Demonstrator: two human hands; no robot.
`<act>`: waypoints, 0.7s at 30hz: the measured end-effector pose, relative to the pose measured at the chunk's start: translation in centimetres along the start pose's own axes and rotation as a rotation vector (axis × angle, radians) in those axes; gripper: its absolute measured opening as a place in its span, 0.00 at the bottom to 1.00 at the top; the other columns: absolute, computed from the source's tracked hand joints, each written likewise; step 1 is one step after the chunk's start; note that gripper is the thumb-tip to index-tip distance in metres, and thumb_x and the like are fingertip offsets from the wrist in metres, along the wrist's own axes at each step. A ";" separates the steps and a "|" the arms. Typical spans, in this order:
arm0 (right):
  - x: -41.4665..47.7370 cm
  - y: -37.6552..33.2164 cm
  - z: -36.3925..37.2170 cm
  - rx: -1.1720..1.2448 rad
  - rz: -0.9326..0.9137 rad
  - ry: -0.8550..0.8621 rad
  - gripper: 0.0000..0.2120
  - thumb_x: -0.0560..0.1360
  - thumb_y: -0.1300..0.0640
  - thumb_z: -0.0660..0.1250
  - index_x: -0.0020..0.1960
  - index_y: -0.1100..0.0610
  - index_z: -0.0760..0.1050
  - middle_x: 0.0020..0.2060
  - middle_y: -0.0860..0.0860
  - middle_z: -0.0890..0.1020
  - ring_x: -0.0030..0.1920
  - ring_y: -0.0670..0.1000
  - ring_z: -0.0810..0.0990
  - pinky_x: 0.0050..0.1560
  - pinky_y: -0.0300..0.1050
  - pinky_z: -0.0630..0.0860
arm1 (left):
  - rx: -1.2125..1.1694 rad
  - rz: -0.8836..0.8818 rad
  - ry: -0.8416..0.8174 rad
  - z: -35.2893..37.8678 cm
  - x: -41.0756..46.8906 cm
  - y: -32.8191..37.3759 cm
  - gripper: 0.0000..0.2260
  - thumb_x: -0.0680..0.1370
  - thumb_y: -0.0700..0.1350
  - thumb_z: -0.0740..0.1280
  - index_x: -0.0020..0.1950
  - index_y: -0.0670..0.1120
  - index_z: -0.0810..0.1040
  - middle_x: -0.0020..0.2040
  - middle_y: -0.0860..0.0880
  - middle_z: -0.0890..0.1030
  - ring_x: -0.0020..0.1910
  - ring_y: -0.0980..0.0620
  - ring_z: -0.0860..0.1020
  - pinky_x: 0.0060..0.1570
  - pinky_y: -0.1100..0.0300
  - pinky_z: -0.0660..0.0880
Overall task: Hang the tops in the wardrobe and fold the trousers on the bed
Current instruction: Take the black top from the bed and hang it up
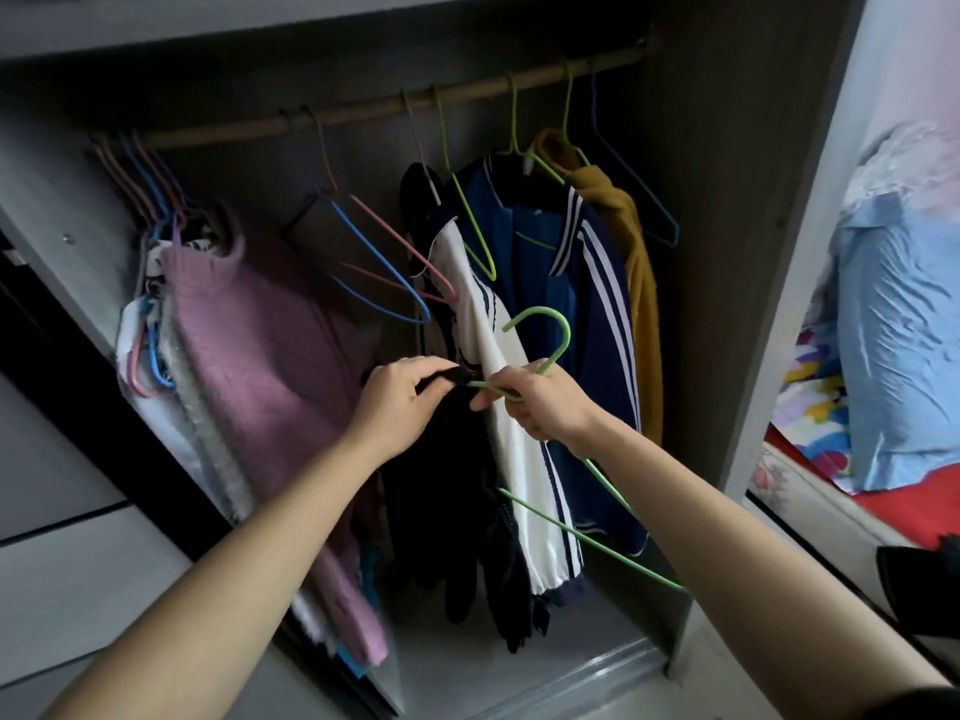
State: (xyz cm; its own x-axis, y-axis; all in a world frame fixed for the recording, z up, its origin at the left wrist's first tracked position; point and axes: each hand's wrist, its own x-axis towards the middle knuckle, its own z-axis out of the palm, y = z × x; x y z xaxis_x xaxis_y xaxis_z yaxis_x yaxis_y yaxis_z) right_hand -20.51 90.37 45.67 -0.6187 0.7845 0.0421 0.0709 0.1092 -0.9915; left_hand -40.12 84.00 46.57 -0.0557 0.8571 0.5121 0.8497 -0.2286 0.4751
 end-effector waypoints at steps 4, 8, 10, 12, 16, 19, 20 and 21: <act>-0.6 1.3 -0.6 0.141 -0.048 -0.030 0.19 0.74 0.52 0.59 0.45 0.60 0.86 0.27 0.50 0.61 0.26 0.49 0.56 0.26 0.40 0.54 | 0.352 0.081 -0.035 -0.9 1.4 -0.6 0.16 0.77 0.48 0.59 0.54 0.42 0.82 0.46 0.45 0.82 0.49 0.43 0.78 0.51 0.51 0.70; -0.6 2.0 -1.3 -0.147 -0.174 0.115 0.22 0.79 0.37 0.61 0.36 0.46 0.85 0.26 0.55 0.74 0.26 0.48 0.69 0.26 0.37 0.65 | 0.370 -0.025 -0.026 -0.7 1.6 -1.2 0.15 0.81 0.46 0.56 0.54 0.38 0.79 0.45 0.40 0.82 0.50 0.38 0.78 0.51 0.46 0.69; -0.7 2.9 -2.4 -0.327 -0.236 0.287 0.25 0.80 0.33 0.55 0.38 0.47 0.81 0.26 0.52 0.75 0.26 0.46 0.70 0.30 0.43 0.67 | 0.315 -0.118 0.027 -1.1 1.9 -1.8 0.12 0.83 0.43 0.59 0.55 0.38 0.78 0.47 0.36 0.82 0.52 0.35 0.79 0.50 0.46 0.69; -0.8 4.0 -2.9 -0.382 -0.290 0.413 0.24 0.83 0.37 0.52 0.40 0.50 0.76 0.24 0.47 0.73 0.25 0.43 0.68 0.30 0.46 0.65 | 0.268 -0.205 0.055 -1.1 2.0 -1.4 0.13 0.83 0.44 0.59 0.60 0.38 0.77 0.52 0.34 0.82 0.55 0.33 0.78 0.51 0.46 0.71; -0.6 3.8 -0.9 -0.431 -0.312 0.401 0.22 0.84 0.40 0.52 0.39 0.51 0.72 0.25 0.42 0.74 0.26 0.44 0.70 0.28 0.38 0.63 | 0.168 -0.132 -0.003 1.0 2.2 2.1 0.11 0.83 0.46 0.58 0.44 0.47 0.74 0.42 0.41 0.81 0.48 0.36 0.79 0.46 0.46 0.73; -0.1 3.1 -0.7 -0.458 -0.319 0.352 0.22 0.84 0.41 0.53 0.40 0.50 0.76 0.26 0.43 0.74 0.29 0.43 0.73 0.33 0.39 0.67 | 0.133 -0.131 -0.014 1.1 2.4 2.9 0.15 0.83 0.46 0.57 0.36 0.50 0.64 0.32 0.50 0.74 0.41 0.38 0.77 0.41 0.46 0.72; -0.2 3.0 -0.9 -0.468 -0.326 0.344 0.21 0.84 0.42 0.55 0.42 0.50 0.79 0.29 0.44 0.75 0.33 0.43 0.74 0.37 0.43 0.70 | 0.129 -0.137 -0.014 1.0 2.4 2.6 0.15 0.83 0.46 0.57 0.36 0.49 0.64 0.32 0.50 0.73 0.41 0.38 0.76 0.41 0.45 0.72; -0.4 3.1 -1.2 -0.508 -0.355 0.362 0.18 0.84 0.44 0.57 0.46 0.51 0.80 0.34 0.44 0.76 0.38 0.44 0.75 0.42 0.46 0.73 | 0.129 -0.146 -0.016 0.9 2.3 2.4 0.14 0.83 0.45 0.57 0.37 0.48 0.65 0.33 0.49 0.74 0.41 0.37 0.76 0.42 0.45 0.72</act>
State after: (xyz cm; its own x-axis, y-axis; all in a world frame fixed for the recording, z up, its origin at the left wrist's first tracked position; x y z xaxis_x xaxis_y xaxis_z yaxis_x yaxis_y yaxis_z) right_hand -19.15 91.13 42.71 -0.3802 0.7925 0.4769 0.3235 0.5970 -0.7341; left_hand -37.73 85.87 48.26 -0.1755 0.8844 0.4324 0.8935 -0.0412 0.4471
